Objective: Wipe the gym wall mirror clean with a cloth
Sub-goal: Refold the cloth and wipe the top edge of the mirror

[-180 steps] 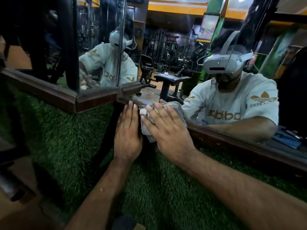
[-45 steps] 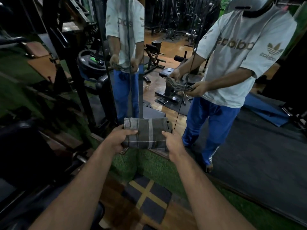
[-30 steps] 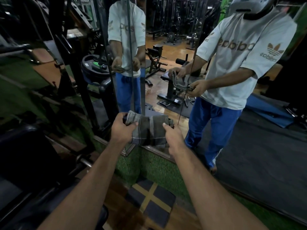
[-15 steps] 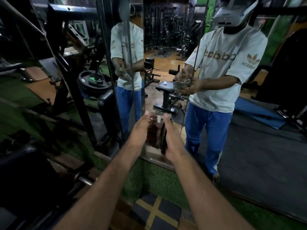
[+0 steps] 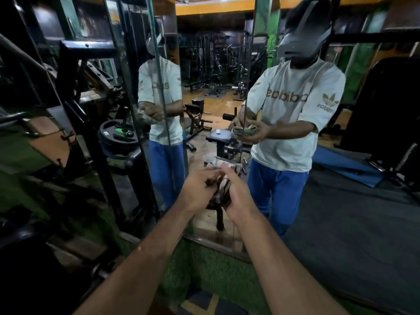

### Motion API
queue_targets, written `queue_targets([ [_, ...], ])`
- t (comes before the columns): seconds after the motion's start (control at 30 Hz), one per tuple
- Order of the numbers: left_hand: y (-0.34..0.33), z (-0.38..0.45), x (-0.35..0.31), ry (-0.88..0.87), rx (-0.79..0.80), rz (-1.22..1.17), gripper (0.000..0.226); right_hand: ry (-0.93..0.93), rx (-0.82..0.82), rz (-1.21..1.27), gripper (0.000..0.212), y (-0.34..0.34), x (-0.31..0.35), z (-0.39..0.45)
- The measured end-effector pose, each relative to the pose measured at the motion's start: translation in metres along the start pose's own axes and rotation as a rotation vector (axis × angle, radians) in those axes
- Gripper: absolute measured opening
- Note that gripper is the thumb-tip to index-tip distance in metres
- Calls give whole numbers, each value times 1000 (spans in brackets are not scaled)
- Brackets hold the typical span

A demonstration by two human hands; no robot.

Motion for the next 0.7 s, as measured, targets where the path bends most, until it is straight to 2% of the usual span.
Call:
queue_targets([
  [0.1,20,12,20,289,-220,-260,35,7,-62,-42,24,2,27,4],
  [0.17,41,26,13,325,-376,-269,37,16,-80,-34,27,-4,51,9],
  [0.27,75,60,-38,191,-468,-176,33,90,-30,-65,22,-32,102,6],
  [0.4,128,106,-108,50,-551,-26,20,259,60,-103,31,-89,178,-3],
  [0.5,173,130,-165,-79,-635,99,15,380,148,-127,10,-136,236,-28],
  [0.57,200,141,-203,-162,-680,202,16,459,226,-139,10,-167,267,-45],
  [0.7,243,159,-253,-222,-731,324,19,510,296,-129,30,-216,308,-67],
])
Point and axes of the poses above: each hand's wrist, its own z-axis towards the middle knuckle, its own y-axis out of the back of the hand, x = y × z, the point moved 9 cm from there along z, towards the middle knuckle, and after that the axes turned 10 degrees about z, right-handed, at the moved point
